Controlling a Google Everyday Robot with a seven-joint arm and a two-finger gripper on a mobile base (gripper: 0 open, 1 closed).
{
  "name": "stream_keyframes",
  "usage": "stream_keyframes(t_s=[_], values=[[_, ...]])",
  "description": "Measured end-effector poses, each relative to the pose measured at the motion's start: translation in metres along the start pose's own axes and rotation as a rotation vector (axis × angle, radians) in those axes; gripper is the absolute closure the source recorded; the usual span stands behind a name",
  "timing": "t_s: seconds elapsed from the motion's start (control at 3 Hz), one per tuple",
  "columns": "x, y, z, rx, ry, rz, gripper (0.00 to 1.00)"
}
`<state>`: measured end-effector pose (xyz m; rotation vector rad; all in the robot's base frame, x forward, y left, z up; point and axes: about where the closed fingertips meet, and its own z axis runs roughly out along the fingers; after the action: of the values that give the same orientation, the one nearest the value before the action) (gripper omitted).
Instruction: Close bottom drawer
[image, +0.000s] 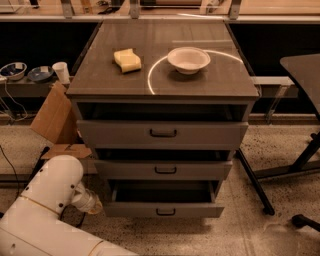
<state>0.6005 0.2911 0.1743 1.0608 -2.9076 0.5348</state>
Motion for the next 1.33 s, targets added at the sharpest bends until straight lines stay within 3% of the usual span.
stream_keyframes(t_s=[0.67, 1.0, 1.33], values=[[-0.005, 0.008, -0.003, 0.000, 0.000, 0.000, 1.00], [-0.045, 0.012, -0.075, -0.009, -0.195, 0.015, 1.00], [-0.063, -0.012, -0.125, 0.009, -0.360, 0.008, 1.00]])
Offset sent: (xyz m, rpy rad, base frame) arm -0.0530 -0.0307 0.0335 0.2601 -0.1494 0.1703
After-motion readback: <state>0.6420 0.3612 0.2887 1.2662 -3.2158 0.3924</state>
